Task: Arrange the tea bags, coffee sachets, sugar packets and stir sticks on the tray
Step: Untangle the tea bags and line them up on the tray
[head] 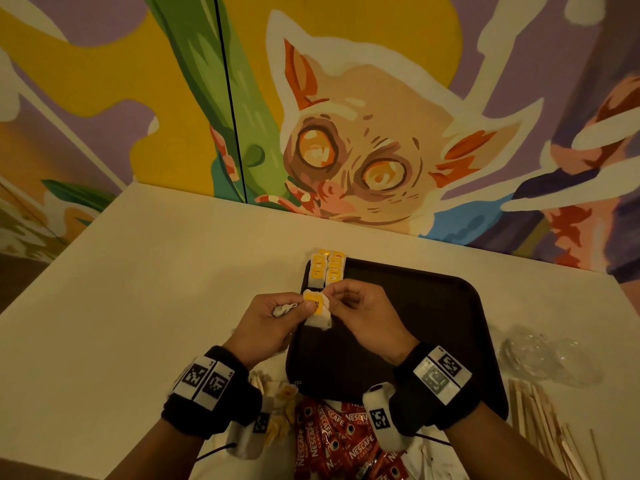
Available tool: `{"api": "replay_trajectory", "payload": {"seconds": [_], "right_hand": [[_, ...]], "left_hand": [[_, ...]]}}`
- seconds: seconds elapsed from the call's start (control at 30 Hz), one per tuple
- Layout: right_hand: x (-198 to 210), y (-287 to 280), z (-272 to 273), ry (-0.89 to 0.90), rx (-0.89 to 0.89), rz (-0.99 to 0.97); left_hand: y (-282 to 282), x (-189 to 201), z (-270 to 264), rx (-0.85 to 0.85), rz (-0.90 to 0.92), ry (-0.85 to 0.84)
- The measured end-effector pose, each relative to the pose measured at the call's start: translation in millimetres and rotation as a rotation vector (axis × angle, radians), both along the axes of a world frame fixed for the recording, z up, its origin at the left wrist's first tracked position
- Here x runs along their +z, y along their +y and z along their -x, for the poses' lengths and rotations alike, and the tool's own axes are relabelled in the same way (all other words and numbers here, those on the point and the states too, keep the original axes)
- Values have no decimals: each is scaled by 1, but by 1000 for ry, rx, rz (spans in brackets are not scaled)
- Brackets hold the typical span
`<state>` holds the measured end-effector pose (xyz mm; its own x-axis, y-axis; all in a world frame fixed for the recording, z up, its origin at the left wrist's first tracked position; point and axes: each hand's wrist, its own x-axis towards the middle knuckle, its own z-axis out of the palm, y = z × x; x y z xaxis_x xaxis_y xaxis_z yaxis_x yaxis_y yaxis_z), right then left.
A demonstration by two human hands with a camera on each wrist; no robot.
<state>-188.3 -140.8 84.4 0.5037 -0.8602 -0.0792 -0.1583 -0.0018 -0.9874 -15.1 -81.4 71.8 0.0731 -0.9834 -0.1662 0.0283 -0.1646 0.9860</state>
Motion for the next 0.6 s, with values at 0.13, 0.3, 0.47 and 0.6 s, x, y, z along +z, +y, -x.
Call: {"api": "replay_trajectory", "payload": {"seconds": [0.13, 0.3, 0.47, 0.6], "right_hand": [[3, 3, -1, -95, 30, -146], [-3, 3, 0, -41, 34, -21], [-9, 0, 0, -36, -30, -59], [-10, -1, 3, -27, -87, -102]], "left_hand": [[0, -1, -1, 49, -46, 41], [1, 6, 3, 50, 5, -46], [3, 13, 7, 54, 39, -56], [4, 15, 8, -39, 25, -99]]}}
